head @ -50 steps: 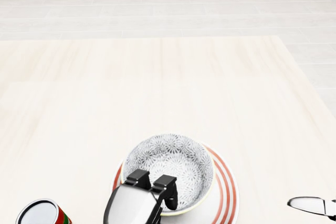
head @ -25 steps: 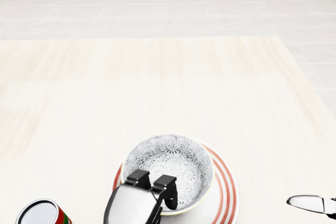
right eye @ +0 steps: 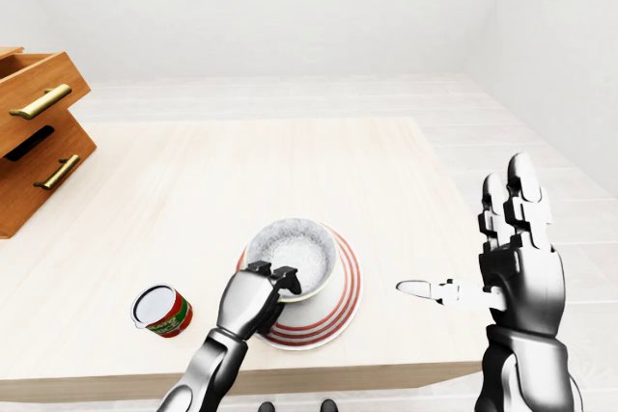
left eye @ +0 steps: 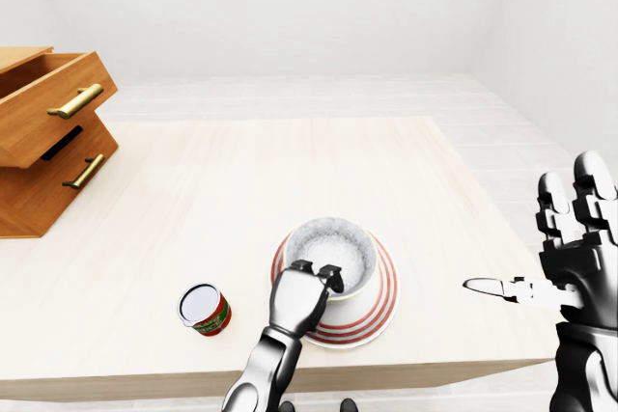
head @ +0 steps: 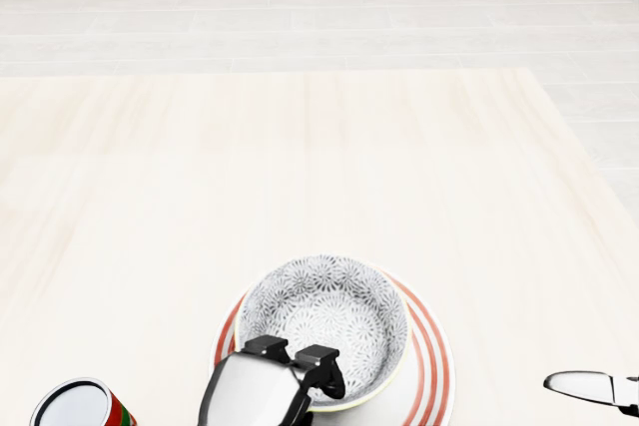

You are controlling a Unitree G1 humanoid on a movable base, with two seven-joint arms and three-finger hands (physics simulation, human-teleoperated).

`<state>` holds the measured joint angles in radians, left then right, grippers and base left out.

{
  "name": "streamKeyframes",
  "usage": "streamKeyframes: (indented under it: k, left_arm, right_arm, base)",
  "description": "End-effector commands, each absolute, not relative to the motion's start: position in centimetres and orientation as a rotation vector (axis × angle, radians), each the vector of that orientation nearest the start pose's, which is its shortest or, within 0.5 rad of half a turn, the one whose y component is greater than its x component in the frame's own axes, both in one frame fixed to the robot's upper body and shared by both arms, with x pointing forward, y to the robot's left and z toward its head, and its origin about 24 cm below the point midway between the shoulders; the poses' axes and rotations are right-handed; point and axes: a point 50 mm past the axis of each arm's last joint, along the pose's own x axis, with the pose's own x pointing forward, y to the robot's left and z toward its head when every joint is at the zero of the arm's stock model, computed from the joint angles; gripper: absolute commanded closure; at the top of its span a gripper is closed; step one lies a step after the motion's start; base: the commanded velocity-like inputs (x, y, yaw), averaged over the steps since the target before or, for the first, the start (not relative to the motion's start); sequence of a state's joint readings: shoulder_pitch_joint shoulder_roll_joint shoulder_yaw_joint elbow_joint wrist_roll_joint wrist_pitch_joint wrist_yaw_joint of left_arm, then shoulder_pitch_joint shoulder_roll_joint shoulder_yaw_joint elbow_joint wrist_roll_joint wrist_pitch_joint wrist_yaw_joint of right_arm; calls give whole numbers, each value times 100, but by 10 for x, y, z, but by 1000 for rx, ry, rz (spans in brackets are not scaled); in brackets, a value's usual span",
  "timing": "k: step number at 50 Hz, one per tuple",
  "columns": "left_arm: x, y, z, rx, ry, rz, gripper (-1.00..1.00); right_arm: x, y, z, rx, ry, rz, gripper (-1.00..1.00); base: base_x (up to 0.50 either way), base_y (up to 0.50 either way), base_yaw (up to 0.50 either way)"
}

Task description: Put the bowl on the plate.

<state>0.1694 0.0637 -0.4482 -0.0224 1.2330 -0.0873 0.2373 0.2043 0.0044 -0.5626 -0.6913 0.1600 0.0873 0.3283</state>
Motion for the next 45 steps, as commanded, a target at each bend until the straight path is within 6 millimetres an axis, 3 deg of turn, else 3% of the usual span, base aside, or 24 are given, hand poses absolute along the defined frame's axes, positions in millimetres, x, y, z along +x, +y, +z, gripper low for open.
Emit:
streamKeyframes:
  k: [1,22,27,30,45]
  left_arm:
    - [195,66,21,1104,-281,-280,27]
    - [196,66,27,1090,-289,-275,18]
    - [196,66,31,1081,-294,-274,11]
    - [196,66,31,1078,-291,-277,-7]
    - [195,67,33,1071,-294,-276,-24]
  right_arm:
    - [163,-251,151,-146,-404,-206,-100]
    - [163,-251,151,-146,-405,-206,-100]
    - [163,-251,152,-147,-408,-205,-100]
    - [163,-250,152,-148,-409,-205,-100]
    - [167,-249,152,-150,-407,-201,-100]
  base:
    - [0,0,0]
    - [0,0,0]
    - [0,0,0]
    - [0,0,0]
    - [0,0,0]
